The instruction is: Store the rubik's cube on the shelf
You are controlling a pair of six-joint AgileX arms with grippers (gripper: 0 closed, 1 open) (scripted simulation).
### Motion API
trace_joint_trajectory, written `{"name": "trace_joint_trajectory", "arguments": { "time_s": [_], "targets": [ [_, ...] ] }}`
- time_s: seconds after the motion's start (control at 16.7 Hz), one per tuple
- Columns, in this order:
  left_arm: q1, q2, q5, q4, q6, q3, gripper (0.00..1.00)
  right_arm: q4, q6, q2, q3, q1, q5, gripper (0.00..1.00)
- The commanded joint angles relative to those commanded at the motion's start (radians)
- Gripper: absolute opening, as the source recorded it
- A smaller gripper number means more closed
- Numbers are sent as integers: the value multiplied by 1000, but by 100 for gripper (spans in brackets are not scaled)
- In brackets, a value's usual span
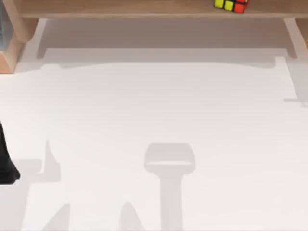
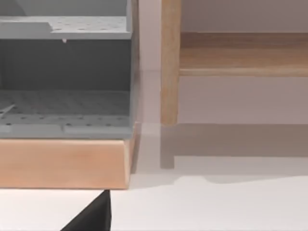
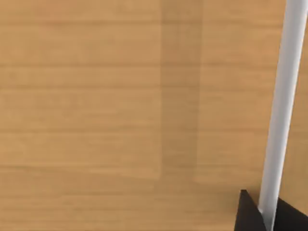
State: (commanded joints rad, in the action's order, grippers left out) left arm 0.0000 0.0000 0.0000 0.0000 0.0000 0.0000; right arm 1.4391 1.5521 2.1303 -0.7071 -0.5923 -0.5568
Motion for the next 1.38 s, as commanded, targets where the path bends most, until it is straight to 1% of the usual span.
{"name": "trace_joint_trajectory", "arguments": {
  "time_s": [0.12,0.42,0.78,0.9,1.14,1.38],
  "targets": [
    [0,0,0,0,0,0,100,-23,0,15,-25,19,20,0],
    [0,0,0,0,0,0,100,-36,1,25,-37,23,31,0],
    [0,0,0,0,0,0,100,-149,0,99,-247,83,88,0],
    [0,0,0,0,0,0,100,-169,-1,118,-269,98,106,0],
    [0,0,0,0,0,0,100,-171,-2,117,-268,91,106,0],
    [0,0,0,0,0,0,100,-222,-1,163,-368,114,127,0]
  ]
}}
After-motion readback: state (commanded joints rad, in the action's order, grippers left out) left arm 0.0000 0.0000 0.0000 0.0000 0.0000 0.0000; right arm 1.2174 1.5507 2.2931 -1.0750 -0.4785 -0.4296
